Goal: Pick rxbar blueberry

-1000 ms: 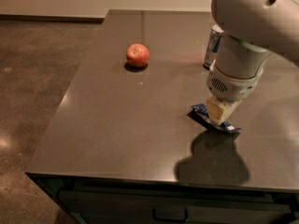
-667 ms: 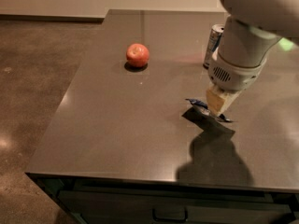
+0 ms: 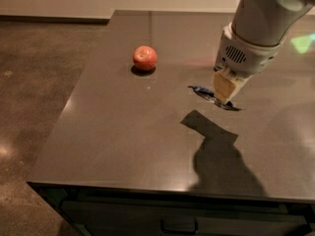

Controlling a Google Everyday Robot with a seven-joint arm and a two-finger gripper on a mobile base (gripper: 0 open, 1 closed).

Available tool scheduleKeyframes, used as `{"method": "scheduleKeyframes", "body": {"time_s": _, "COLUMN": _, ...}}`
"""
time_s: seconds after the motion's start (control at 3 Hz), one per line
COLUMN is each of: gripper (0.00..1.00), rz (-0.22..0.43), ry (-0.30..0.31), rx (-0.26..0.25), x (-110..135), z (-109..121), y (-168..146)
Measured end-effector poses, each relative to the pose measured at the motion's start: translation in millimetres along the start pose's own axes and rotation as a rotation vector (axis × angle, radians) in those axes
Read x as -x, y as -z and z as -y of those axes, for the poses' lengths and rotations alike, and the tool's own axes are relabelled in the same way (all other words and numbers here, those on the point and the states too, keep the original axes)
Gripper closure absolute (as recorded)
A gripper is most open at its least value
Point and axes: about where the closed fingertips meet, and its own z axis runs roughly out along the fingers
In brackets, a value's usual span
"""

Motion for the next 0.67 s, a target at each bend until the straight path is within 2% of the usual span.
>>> {"method": "scheduleKeyframes", "body": {"time_s": 0.33, "gripper": 1.00, "rz": 0.058, "ry": 0.035, "rx": -0.015, "x": 14.4, "z": 0.4, "y": 23.9}}
{"method": "scheduleKeyframes", "body": {"time_s": 0.67, "gripper": 1.00, "rz": 0.058, "ry": 0.035, "rx": -0.015, "x": 14.4, "z": 0.4, "y": 23.9}}
